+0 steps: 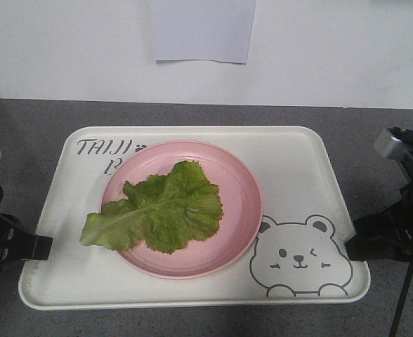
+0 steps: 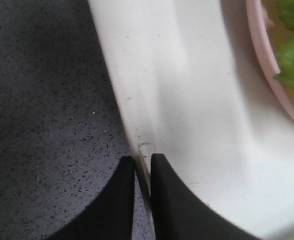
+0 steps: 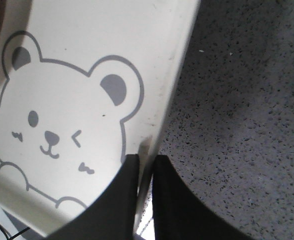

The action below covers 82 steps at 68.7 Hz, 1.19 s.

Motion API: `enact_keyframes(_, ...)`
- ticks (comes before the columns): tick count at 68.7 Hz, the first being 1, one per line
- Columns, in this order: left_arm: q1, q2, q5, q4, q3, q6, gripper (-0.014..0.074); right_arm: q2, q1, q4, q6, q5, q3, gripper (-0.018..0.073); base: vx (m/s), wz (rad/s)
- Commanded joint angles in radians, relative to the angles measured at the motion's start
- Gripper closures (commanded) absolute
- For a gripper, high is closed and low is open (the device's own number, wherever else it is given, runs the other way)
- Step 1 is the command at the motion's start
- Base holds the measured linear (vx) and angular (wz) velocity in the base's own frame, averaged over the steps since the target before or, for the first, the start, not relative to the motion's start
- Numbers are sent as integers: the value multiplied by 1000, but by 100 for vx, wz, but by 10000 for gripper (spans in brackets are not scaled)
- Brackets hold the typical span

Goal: Transfer vegetables to tray and serve
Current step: 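Carry the tray with both grippers as the base drives to the stove counter, then lower the tray onto the counter with both grippers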

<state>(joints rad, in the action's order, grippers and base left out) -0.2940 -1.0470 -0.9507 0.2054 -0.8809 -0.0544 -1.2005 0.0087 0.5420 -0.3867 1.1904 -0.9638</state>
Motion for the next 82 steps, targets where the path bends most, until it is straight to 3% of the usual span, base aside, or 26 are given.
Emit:
enact_keyframes(1, -11, 16, 76, 37, -27, 32, 602, 26, 11, 75, -55, 45, -26, 562, 0, 0)
enact_keyframes(24, -11, 16, 81, 35, -27, 44, 602, 26, 11, 64, -55, 62, -26, 562, 0, 0)
enact_keyframes(34, -11, -10, 110, 36, -29, 71, 602, 13, 11, 22, 10, 31, -26, 562, 0, 0)
enact_keyframes(46, -11, -100, 139, 36, -31, 115, 602, -29, 11, -27, 80, 12, -26, 562, 0, 0)
enact_keyframes(82, -11, -343, 281, 36, -31, 154, 602, -209, 11, -63, 79, -88, -26, 561, 0, 0)
